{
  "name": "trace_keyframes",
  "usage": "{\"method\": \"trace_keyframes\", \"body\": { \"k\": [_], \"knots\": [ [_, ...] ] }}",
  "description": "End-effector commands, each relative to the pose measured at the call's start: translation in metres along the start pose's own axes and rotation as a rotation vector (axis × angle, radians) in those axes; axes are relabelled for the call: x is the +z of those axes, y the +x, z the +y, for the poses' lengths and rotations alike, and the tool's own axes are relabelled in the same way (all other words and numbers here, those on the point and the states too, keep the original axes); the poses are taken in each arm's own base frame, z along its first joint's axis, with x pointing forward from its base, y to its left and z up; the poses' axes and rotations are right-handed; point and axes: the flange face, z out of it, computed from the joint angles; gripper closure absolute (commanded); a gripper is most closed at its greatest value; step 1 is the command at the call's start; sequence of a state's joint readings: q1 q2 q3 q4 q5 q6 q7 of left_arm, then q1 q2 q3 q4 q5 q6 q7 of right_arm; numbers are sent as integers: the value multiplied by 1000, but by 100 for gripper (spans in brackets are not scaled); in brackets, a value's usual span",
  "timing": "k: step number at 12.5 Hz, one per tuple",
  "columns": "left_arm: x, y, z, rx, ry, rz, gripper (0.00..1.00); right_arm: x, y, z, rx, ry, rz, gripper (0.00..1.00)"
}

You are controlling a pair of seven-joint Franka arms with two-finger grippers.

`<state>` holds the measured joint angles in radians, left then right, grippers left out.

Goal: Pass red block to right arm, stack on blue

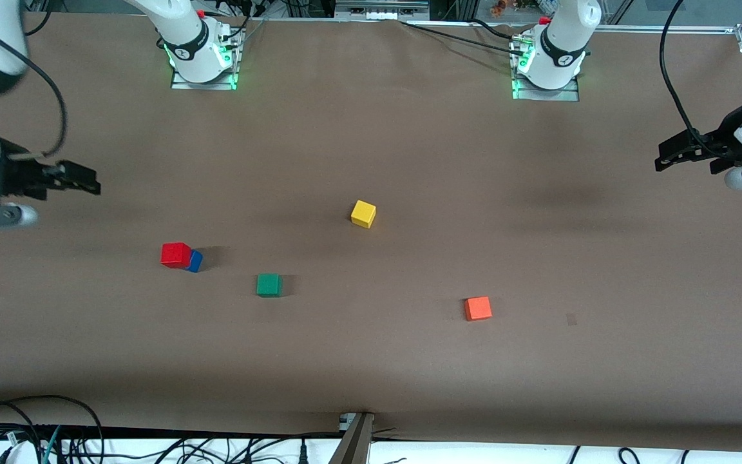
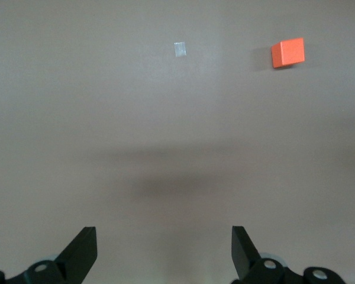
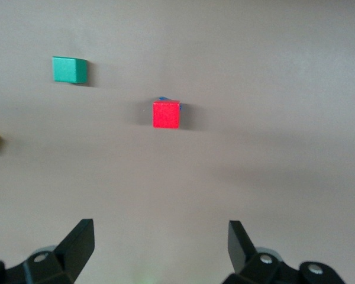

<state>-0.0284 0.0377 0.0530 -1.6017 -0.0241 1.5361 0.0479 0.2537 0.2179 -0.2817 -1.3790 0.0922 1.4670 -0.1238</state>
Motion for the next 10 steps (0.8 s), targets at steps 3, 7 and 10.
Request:
{"method": "trace_keyframes", "body": {
  "k": [3,7,10],
  "knots": [
    [-3,-8,-6,-11,62,-19,0,-45,-53,-34,-109,-98,24,0],
    [-3,-9,-5,-7,64,-30,0,-44,-66,-31,-92,-88,13,0],
    [-2,-10,-5,-7,64,-33,0,-35,-55,-20,-76,-84,-5,0]
  ]
}}
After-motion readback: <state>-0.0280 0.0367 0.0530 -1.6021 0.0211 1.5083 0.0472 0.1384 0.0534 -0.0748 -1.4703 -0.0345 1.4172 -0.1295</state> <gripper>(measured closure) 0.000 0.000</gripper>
